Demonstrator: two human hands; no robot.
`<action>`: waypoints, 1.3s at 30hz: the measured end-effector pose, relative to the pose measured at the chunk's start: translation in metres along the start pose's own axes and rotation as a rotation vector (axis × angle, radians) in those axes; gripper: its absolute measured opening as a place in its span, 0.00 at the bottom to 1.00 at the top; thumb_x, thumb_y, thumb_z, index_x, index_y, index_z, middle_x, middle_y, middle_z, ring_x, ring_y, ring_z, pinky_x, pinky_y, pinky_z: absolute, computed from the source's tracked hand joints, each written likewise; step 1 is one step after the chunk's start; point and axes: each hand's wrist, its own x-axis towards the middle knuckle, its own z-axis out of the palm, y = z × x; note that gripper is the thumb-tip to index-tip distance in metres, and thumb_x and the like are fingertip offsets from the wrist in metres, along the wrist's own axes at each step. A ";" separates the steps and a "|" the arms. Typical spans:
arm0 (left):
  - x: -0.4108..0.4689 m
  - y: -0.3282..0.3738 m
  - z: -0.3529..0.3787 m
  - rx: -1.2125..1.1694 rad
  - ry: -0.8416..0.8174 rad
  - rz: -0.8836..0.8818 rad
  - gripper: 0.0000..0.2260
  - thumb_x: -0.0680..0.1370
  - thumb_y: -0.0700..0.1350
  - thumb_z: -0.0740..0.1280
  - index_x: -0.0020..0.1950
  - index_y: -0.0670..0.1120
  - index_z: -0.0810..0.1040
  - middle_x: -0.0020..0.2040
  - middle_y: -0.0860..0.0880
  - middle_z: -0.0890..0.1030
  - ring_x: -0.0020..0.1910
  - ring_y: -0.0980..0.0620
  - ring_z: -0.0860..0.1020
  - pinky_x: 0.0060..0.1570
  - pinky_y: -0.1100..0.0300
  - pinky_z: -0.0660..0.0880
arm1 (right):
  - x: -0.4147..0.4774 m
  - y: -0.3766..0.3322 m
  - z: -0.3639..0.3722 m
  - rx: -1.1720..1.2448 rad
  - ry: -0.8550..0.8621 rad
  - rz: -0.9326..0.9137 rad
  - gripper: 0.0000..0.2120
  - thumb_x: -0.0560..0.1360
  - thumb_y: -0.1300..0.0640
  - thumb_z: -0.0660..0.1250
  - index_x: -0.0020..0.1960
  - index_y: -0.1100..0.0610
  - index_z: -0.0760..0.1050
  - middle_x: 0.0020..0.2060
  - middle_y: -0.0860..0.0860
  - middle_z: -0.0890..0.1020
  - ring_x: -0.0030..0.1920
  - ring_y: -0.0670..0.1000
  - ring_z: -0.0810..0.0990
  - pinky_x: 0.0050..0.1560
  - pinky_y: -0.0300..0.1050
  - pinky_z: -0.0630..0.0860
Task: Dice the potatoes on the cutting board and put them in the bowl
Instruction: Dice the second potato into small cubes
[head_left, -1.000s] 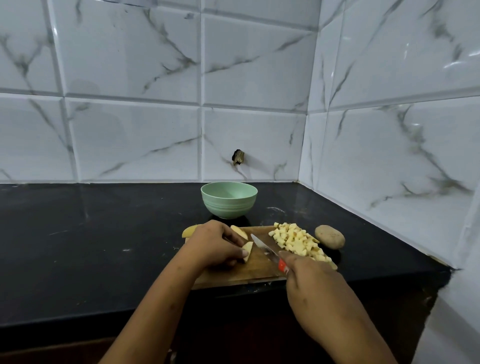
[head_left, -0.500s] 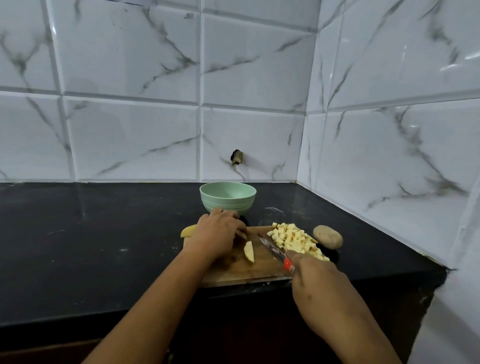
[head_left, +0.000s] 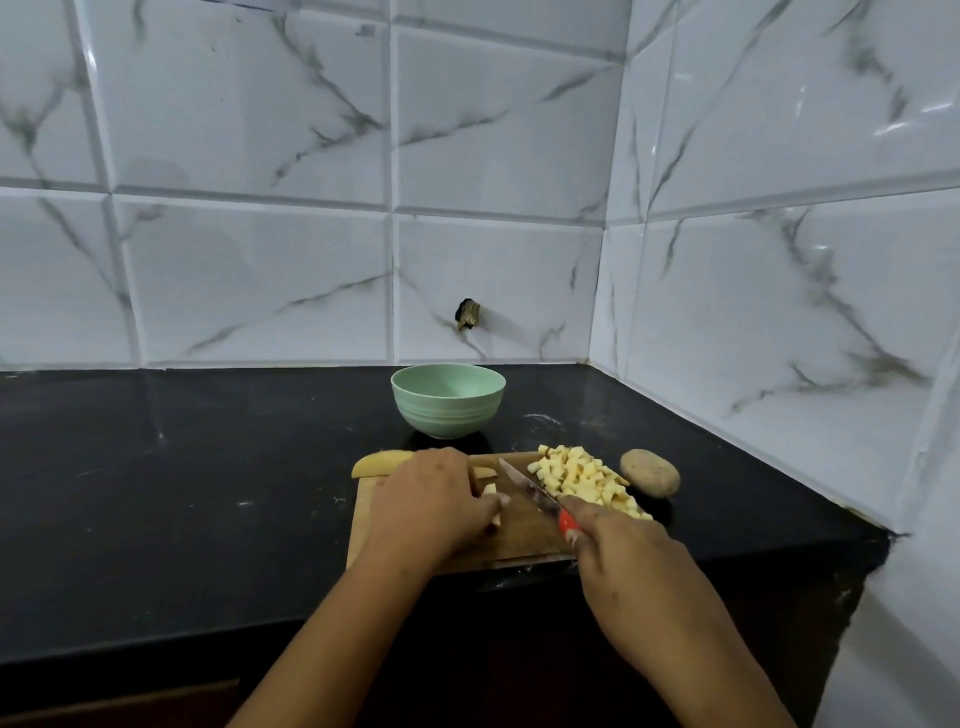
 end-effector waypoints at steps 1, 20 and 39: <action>-0.002 0.002 0.002 -0.027 -0.009 0.007 0.16 0.74 0.61 0.65 0.53 0.52 0.80 0.52 0.53 0.77 0.48 0.56 0.73 0.44 0.61 0.71 | 0.001 0.000 0.001 0.003 -0.007 -0.001 0.19 0.83 0.49 0.52 0.73 0.40 0.62 0.57 0.43 0.78 0.46 0.41 0.75 0.46 0.36 0.74; -0.016 0.013 0.002 -0.296 -0.003 0.101 0.07 0.76 0.54 0.68 0.52 0.59 0.82 0.44 0.62 0.76 0.39 0.63 0.72 0.41 0.68 0.68 | -0.005 -0.014 0.004 -0.331 -0.242 0.049 0.33 0.81 0.61 0.55 0.78 0.47 0.41 0.60 0.51 0.74 0.56 0.50 0.75 0.45 0.42 0.69; -0.021 0.011 0.003 -0.358 0.051 0.034 0.07 0.73 0.52 0.71 0.51 0.55 0.83 0.47 0.58 0.81 0.42 0.61 0.74 0.41 0.69 0.67 | -0.001 -0.023 -0.001 -0.313 -0.200 0.037 0.31 0.81 0.61 0.55 0.78 0.45 0.45 0.60 0.50 0.76 0.55 0.50 0.77 0.44 0.41 0.70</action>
